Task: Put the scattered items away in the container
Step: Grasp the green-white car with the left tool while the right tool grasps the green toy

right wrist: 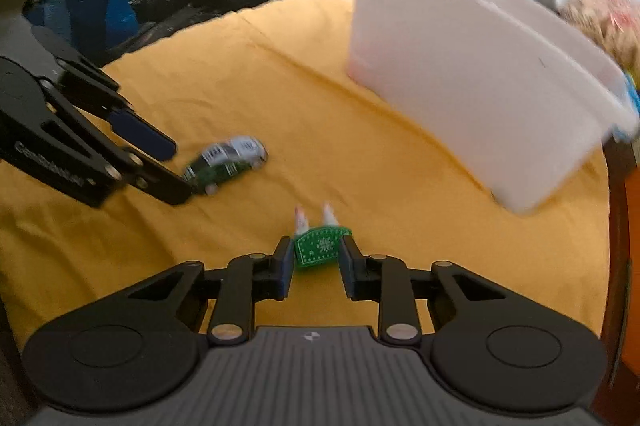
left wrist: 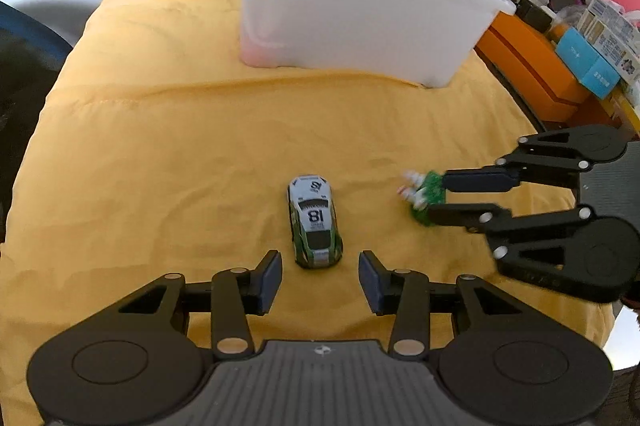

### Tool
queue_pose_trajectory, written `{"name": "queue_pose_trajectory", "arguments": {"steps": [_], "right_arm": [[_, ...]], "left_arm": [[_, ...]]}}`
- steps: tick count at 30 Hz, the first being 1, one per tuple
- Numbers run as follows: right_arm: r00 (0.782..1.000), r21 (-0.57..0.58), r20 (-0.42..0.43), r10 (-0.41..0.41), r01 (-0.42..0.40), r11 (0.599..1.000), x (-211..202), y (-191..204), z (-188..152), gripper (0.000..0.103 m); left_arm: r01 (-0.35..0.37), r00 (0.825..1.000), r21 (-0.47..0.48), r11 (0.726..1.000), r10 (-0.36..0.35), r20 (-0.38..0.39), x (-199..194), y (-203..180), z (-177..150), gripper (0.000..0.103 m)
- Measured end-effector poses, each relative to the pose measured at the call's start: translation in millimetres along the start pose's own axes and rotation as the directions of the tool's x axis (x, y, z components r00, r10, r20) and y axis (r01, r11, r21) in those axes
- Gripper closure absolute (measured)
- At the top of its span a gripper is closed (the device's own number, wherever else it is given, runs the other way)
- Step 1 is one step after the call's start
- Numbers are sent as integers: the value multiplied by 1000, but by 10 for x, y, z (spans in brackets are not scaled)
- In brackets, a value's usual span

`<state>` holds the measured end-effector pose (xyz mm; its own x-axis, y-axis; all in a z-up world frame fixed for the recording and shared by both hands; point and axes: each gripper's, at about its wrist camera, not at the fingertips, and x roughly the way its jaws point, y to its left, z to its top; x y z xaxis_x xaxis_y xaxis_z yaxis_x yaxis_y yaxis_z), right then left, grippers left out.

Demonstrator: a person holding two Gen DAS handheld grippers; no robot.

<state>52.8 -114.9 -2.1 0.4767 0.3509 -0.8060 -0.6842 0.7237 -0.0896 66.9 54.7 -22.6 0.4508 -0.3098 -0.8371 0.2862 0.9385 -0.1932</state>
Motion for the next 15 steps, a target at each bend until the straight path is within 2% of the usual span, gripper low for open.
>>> {"name": "queue_pose_trajectory", "arguments": {"steps": [3,7,9,10,12,15], "right_arm": [[999,31,-43,-19,21,999,-17,-61,-111,75],[999,41,-4,-43,43,998,-139,-51,-67,73],[998,53,4,-66,65,996,-163,-45,-33,63],[997,69,0,-72,72,995,-149,-51,-44,63],[998,151,-13,-68,69,986,-113,-104,-62,58],[1000,320,-22,-15,21,947,-28,-191,-95,49]], "left_arm": [[-12,1000,14,1000,12,9,-31,1,-28,57],[-18,1000,24,1000,18,21,-89,-9,-29,57],[-21,999,32,999,20,31,-112,-16,-15,57],[-24,999,37,999,22,36,-121,-22,-7,57],[-32,998,40,999,30,48,-132,-30,16,57],[-43,998,38,998,41,56,-109,-48,54,56]]}}
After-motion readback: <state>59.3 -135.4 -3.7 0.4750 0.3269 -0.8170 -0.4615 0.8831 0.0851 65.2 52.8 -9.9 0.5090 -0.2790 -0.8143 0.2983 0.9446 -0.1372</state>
